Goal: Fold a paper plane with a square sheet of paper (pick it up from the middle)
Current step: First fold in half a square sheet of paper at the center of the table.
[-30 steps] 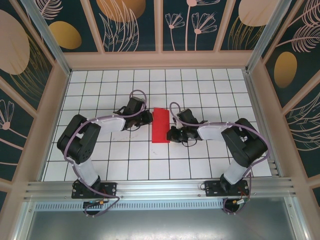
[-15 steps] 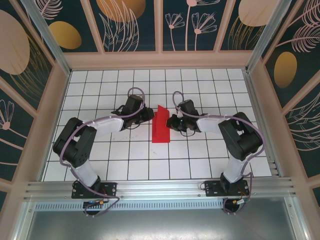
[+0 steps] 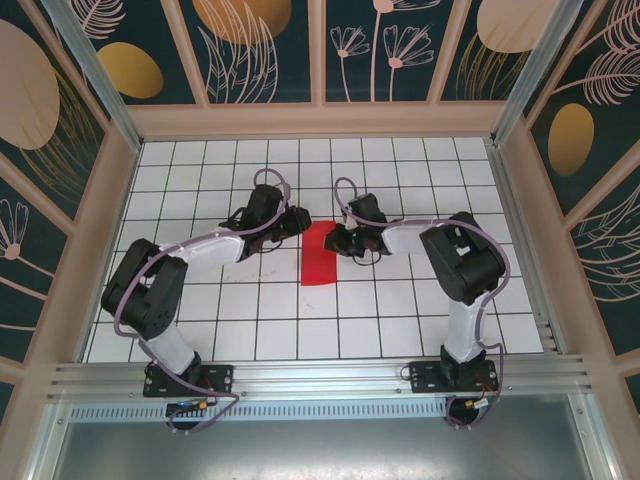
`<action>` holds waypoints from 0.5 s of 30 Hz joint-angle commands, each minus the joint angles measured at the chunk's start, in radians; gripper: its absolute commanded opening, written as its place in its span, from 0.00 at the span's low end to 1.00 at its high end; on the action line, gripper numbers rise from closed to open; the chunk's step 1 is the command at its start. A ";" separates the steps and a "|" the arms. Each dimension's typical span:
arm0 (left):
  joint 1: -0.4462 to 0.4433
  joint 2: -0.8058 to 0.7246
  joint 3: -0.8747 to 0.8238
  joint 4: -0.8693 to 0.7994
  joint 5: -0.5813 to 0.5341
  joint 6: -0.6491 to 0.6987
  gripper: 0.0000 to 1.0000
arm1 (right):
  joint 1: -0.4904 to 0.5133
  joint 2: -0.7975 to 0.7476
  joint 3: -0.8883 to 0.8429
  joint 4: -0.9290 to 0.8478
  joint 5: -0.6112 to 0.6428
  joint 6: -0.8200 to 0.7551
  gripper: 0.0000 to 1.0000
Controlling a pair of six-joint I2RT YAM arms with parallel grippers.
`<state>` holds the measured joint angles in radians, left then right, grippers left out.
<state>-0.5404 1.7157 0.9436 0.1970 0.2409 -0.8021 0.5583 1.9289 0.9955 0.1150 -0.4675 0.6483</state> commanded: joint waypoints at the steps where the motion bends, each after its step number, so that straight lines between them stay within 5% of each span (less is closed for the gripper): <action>1: 0.004 0.087 0.059 0.028 0.071 -0.011 0.22 | 0.012 0.039 0.029 -0.027 -0.043 -0.043 0.14; 15: 0.004 0.210 0.118 -0.028 -0.026 -0.001 0.11 | 0.044 -0.043 0.038 -0.076 -0.036 -0.113 0.13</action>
<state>-0.5404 1.8927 1.0420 0.1799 0.2245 -0.8055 0.6067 1.9583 1.0458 0.0772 -0.5201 0.5549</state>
